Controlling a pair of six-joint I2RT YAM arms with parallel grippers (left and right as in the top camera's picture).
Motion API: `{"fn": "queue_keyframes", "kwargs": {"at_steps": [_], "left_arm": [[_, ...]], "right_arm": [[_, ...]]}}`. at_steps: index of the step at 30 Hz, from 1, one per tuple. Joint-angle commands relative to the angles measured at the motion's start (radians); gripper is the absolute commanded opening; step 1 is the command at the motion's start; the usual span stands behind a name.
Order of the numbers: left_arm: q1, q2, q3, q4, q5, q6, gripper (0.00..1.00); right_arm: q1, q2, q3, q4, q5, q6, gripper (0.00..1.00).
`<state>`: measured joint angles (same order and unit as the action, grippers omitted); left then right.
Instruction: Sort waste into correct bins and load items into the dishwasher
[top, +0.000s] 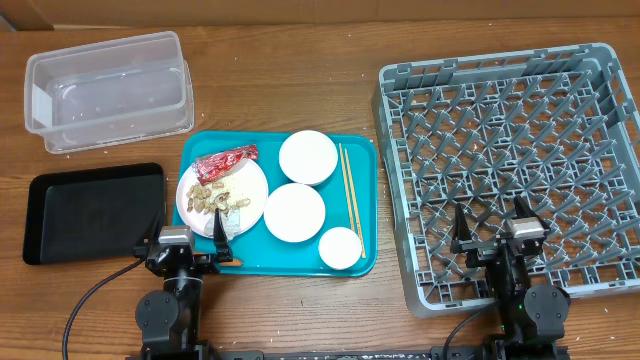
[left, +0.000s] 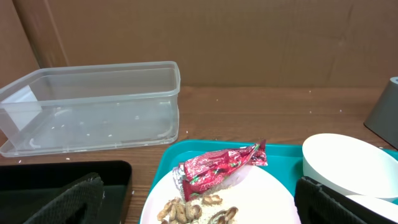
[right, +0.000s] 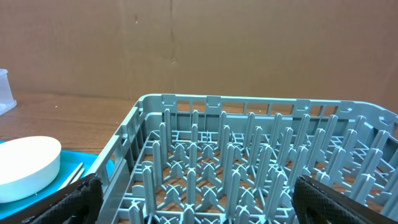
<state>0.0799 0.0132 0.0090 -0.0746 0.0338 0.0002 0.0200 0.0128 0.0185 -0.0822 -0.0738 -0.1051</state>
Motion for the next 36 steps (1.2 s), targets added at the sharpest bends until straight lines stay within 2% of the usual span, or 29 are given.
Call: {"fn": "queue_keyframes", "kwargs": {"at_steps": [1,7,19,22,26,32,36], "left_arm": [[0.0,-0.009,-0.004,0.0,0.008,0.012,1.0],[0.0,-0.009,-0.004,0.0,-0.054,0.062,1.0],[0.0,-0.009,-0.004,-0.002,-0.036,0.06,1.0],[0.0,-0.008,-0.004,0.0,-0.037,0.06,1.0],[0.0,-0.008,0.008,-0.016,0.007,-0.004,1.0],[0.0,0.003,0.125,-0.141,0.008,-0.004,1.0],[0.0,0.083,0.244,-0.252,0.009,-0.025,1.0]], "right_arm": [[-0.003,-0.01,-0.01,0.005,0.003,0.0,1.0],[-0.003,-0.01,-0.01,0.005,0.003,0.0,1.0],[-0.003,-0.01,-0.01,0.005,-0.004,0.006,1.0],[-0.003,-0.01,-0.01,0.01,-0.009,0.098,1.0],[-0.003,-0.009,0.005,-0.014,-0.008,0.249,1.0],[-0.003,0.003,0.111,-0.098,0.015,0.275,1.0],[-0.003,0.059,0.237,-0.216,0.058,0.323,1.0]]}}
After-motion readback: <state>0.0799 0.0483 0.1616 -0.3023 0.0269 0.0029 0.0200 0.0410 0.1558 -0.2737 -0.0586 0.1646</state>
